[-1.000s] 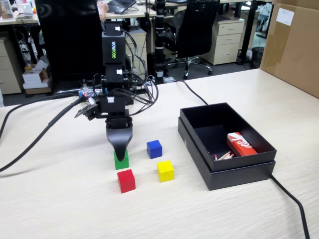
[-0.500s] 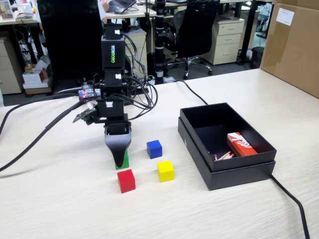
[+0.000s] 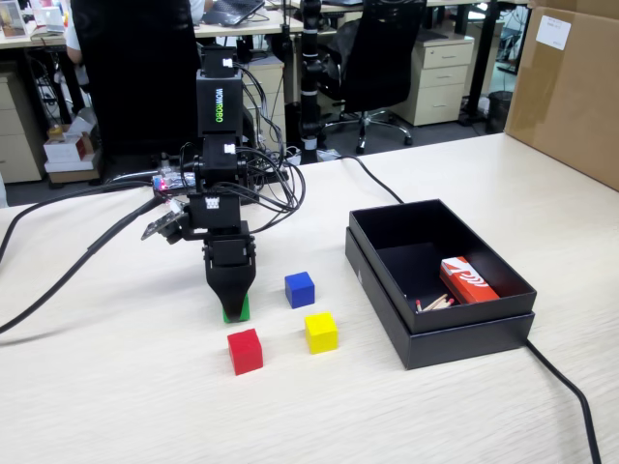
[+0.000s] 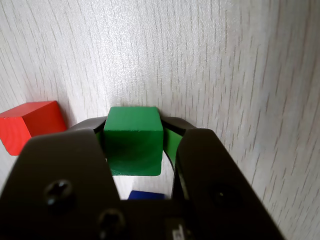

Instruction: Put the green cube on top of the red cube

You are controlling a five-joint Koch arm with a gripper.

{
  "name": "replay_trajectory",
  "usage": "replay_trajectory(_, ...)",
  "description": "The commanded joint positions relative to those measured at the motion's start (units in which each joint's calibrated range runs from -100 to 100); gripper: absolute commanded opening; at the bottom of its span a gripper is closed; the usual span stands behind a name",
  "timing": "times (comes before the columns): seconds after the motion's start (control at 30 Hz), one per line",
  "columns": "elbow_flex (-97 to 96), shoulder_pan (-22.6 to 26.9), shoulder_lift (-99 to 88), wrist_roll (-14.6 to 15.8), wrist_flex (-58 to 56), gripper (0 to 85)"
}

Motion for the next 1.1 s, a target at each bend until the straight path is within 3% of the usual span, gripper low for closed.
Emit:
replay_trajectory(0.0,2.05,-0.10,-0.32,-0.59,-0.40,0.9)
replay_trajectory(0.33,8.58,0.20,-10.87,0.83,-0.40,0.9)
replay_trajectory(0.4,22.72,0.93,-7.20,1.07,-2.13,0.9)
replay_trajectory(0.63,35.33,1.32,7.60,1.37,-3.68,0.9)
replay_trajectory(1.07,38.14,1.42,17.47,1.81,-3.68,0.9)
